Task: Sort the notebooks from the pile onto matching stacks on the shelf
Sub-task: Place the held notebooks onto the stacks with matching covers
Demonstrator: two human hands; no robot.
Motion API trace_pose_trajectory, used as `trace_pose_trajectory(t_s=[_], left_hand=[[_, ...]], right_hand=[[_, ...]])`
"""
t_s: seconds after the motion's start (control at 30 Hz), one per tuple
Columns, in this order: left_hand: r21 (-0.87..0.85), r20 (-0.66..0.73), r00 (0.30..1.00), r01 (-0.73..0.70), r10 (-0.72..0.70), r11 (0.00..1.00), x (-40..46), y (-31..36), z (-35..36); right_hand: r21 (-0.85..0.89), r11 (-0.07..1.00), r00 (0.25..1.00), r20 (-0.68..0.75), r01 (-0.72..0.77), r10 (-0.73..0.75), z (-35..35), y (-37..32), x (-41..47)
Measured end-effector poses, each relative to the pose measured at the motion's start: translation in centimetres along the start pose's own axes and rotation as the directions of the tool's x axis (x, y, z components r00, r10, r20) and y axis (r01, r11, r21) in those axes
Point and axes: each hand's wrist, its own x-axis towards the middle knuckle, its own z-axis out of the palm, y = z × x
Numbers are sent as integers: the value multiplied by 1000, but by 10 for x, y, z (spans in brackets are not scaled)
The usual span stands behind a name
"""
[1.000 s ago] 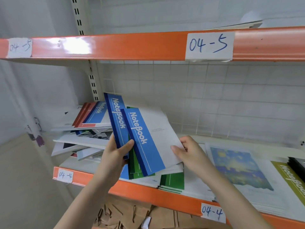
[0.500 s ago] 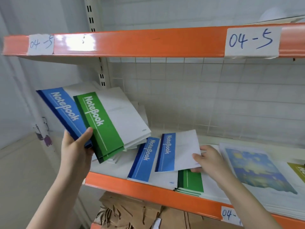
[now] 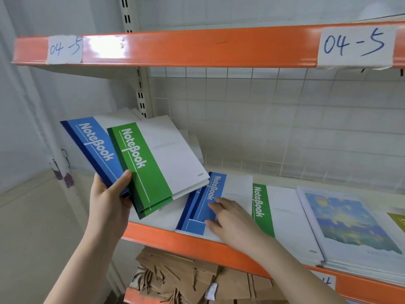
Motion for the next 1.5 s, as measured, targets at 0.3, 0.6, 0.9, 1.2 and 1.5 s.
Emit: trace_pose_trajectory(t_s=[0.3, 0.6, 0.9, 1.2, 1.5], left_hand=[[27, 2, 1000, 16, -17, 1000, -7, -2, -6], [17, 1, 999, 39, -39, 999, -9, -4, -5], [-9, 32, 998, 52, -52, 999, -11, -8, 6], [-29, 34, 996, 85, -84, 996, -13, -11, 13], [18, 87, 986, 139, -140, 990, -18, -14, 13]], right_hand=[[70, 993, 994, 42, 97, -100, 5, -18, -5], [68, 995, 995, 54, 79, -83, 8, -17, -10], [92, 991, 988, 107, 97, -107, -1, -14, -10], [73, 991, 991, 68, 113, -118, 1, -13, -10], [868, 492, 919, -133, -74, 372, -38, 4, -3]])
